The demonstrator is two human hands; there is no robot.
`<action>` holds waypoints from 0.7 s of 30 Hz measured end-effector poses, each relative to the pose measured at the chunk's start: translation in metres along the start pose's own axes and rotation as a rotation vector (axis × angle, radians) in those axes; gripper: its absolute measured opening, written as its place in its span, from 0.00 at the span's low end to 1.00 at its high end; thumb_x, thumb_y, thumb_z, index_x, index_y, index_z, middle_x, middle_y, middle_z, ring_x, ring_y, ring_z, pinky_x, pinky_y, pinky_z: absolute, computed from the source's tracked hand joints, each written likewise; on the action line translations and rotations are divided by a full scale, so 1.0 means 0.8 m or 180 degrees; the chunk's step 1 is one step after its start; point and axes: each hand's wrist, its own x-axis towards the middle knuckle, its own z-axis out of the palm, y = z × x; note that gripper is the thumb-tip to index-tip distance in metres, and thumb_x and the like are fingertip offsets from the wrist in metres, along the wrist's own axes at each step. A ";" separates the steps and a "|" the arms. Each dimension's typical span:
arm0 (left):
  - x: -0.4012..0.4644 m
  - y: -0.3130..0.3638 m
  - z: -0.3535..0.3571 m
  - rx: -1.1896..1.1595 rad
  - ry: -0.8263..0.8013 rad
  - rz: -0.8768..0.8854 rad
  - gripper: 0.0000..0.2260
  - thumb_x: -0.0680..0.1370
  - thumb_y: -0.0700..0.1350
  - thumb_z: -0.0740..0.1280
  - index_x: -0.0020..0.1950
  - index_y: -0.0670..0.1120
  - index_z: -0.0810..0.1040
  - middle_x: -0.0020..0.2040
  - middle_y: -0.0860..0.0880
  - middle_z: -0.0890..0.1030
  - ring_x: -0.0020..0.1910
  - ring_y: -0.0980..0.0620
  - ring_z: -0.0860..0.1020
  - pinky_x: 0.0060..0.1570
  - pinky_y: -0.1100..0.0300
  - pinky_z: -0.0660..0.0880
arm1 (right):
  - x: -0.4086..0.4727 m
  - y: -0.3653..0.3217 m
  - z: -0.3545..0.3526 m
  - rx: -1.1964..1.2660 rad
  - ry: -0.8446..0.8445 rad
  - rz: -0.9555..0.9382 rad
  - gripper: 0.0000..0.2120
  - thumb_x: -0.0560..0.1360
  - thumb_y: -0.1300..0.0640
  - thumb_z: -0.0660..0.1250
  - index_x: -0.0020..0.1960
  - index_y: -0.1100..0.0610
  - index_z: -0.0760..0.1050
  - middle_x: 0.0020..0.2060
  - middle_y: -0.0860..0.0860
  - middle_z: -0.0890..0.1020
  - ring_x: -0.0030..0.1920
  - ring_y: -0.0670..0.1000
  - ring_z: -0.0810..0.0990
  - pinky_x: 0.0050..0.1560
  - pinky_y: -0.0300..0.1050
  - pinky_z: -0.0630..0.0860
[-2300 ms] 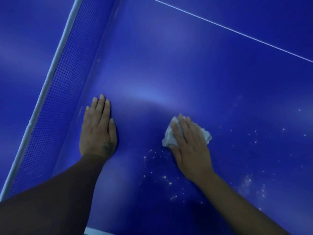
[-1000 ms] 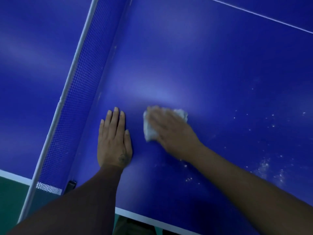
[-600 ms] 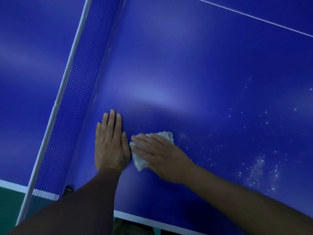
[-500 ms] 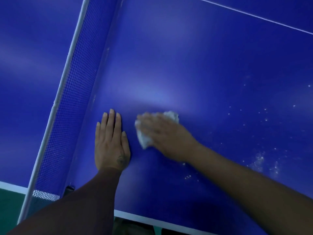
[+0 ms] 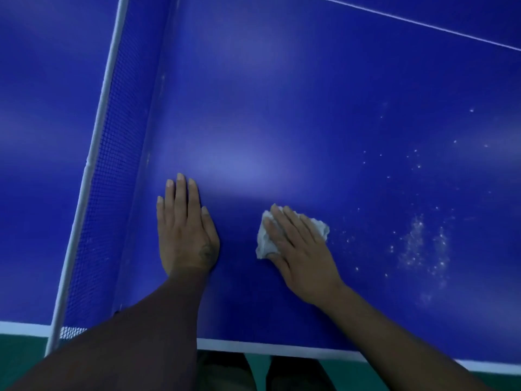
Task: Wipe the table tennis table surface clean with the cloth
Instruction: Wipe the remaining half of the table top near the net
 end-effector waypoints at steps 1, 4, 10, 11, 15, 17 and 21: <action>0.000 0.001 0.000 -0.0008 0.0017 0.0006 0.26 0.88 0.46 0.51 0.85 0.39 0.59 0.86 0.43 0.56 0.86 0.43 0.52 0.84 0.42 0.51 | 0.000 0.004 -0.002 -0.0069 -0.0042 -0.0115 0.30 0.89 0.50 0.60 0.86 0.57 0.56 0.86 0.54 0.56 0.86 0.55 0.53 0.84 0.61 0.56; 0.000 0.001 -0.002 0.0008 0.0012 0.0041 0.25 0.88 0.45 0.52 0.85 0.40 0.58 0.87 0.43 0.56 0.86 0.44 0.51 0.84 0.43 0.50 | 0.028 0.027 -0.009 -0.0181 0.0150 0.0238 0.29 0.88 0.52 0.58 0.86 0.58 0.56 0.86 0.55 0.58 0.86 0.57 0.55 0.83 0.63 0.56; -0.003 -0.008 -0.006 -0.0040 -0.0005 0.0195 0.25 0.89 0.46 0.52 0.85 0.39 0.58 0.86 0.42 0.57 0.86 0.43 0.52 0.85 0.45 0.48 | 0.016 -0.056 0.020 -0.0180 0.0373 0.0927 0.29 0.90 0.46 0.53 0.87 0.57 0.55 0.86 0.54 0.56 0.86 0.56 0.51 0.85 0.60 0.51; -0.006 -0.015 -0.006 -0.0044 -0.0034 0.0328 0.25 0.89 0.46 0.52 0.85 0.39 0.58 0.86 0.42 0.57 0.86 0.42 0.52 0.85 0.45 0.48 | 0.007 -0.074 0.026 -0.0199 0.0316 0.0760 0.29 0.90 0.46 0.53 0.86 0.57 0.55 0.86 0.55 0.56 0.86 0.57 0.52 0.85 0.61 0.52; -0.038 -0.047 -0.009 0.0047 -0.0232 0.0785 0.26 0.89 0.47 0.50 0.86 0.39 0.56 0.86 0.42 0.55 0.86 0.43 0.52 0.84 0.44 0.50 | 0.000 -0.098 0.028 -0.0275 0.0006 0.0305 0.29 0.90 0.45 0.52 0.87 0.56 0.54 0.86 0.53 0.55 0.86 0.55 0.52 0.85 0.60 0.53; -0.052 -0.054 -0.013 0.0047 -0.0261 0.0801 0.26 0.88 0.47 0.50 0.86 0.39 0.56 0.86 0.42 0.55 0.86 0.43 0.51 0.84 0.44 0.50 | 0.017 -0.068 0.017 -0.0325 -0.0105 -0.0008 0.28 0.89 0.47 0.53 0.87 0.56 0.55 0.86 0.53 0.56 0.86 0.56 0.54 0.85 0.59 0.51; -0.052 -0.053 -0.011 0.0057 -0.0272 0.0789 0.26 0.89 0.47 0.50 0.86 0.40 0.55 0.87 0.43 0.54 0.86 0.44 0.49 0.85 0.45 0.48 | 0.067 0.030 -0.018 -0.0322 0.0002 0.0311 0.27 0.89 0.50 0.53 0.86 0.57 0.57 0.85 0.56 0.60 0.84 0.61 0.58 0.83 0.66 0.53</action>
